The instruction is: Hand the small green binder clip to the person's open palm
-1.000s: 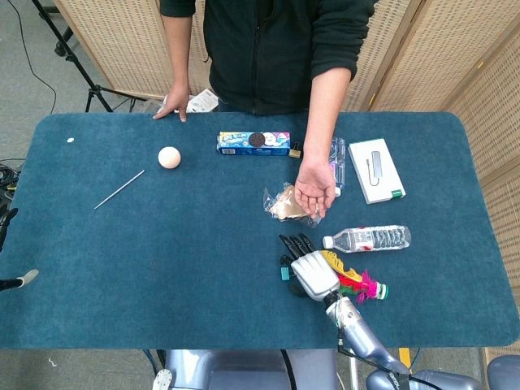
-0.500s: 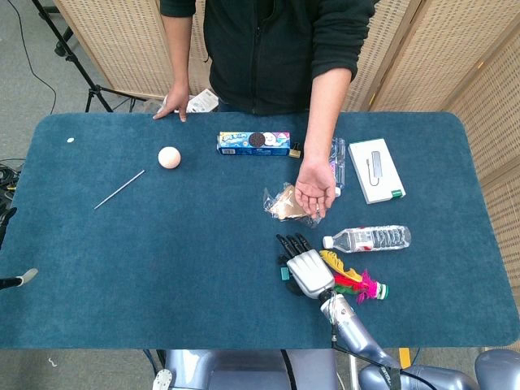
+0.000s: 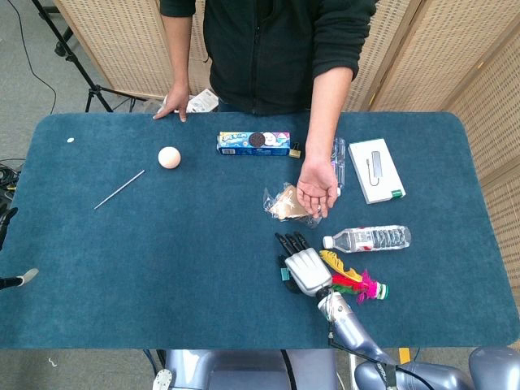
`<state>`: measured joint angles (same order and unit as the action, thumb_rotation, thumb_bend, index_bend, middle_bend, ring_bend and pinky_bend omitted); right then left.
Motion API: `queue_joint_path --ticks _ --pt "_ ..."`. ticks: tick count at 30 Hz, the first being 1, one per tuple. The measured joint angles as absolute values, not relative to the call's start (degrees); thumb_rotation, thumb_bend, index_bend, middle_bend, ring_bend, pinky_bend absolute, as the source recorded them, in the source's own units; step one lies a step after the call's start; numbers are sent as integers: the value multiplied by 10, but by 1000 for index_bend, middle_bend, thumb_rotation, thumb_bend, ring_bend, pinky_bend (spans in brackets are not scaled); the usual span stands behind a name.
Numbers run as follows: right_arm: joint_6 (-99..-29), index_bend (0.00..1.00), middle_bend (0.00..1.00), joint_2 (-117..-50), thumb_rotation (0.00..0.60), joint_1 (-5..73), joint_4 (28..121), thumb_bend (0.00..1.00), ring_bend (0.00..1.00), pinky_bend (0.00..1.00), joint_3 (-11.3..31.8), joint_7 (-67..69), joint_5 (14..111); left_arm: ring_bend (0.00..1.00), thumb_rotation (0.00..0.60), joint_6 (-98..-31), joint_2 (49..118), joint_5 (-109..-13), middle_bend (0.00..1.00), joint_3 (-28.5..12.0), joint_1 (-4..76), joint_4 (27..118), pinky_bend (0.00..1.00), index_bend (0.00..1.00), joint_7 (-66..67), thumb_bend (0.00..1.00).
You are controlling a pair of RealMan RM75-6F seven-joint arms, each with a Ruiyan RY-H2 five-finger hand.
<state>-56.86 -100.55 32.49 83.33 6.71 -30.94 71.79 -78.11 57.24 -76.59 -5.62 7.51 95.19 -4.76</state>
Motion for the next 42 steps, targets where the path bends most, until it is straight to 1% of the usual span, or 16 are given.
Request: queue_joint_path --ticks 4,15,21,26,30,34,37,42 --pt "-571 508 0 -1007 600 327 831 412 0 0 65 -309 717 0 600 -780 572 -765 0 -56 76 952 0 0 -47 0" --pt "-600 518 0 -982 600 321 867 414 0 0 55 -279 752 0 600 -780 572 -766 0 -55 76 953 0 0 -47 0" --pt "-640 518 0 -943 600 311 914 414 0 0 50 -255 792 0 600 -782 571 -768 0 -55 75 953 0 0 -50 0" --pt "-686 518 0 -900 600 300 951 414 0 0 55 -219 835 0 600 -785 571 -771 0 -54 74 954 0 0 -51 0" --pt "-714 518 0 -868 600 295 977 415 0 0 71 -208 851 0 600 -787 570 -774 0 -53 73 956 0 0 -50 0" --pt "-720 522 0 -849 600 302 981 447 0 0 109 -202 846 0 600 -788 570 -776 0 -52 72 957 0 0 -52 0" --pt "-714 536 0 -852 600 316 953 465 0 0 131 -193 834 0 600 -787 569 -773 0 -53 72 955 0 0 -53 0" --pt "-695 539 0 -867 600 344 885 466 0 0 164 -186 798 0 600 -784 568 -770 0 -54 73 955 0 0 -55 0"
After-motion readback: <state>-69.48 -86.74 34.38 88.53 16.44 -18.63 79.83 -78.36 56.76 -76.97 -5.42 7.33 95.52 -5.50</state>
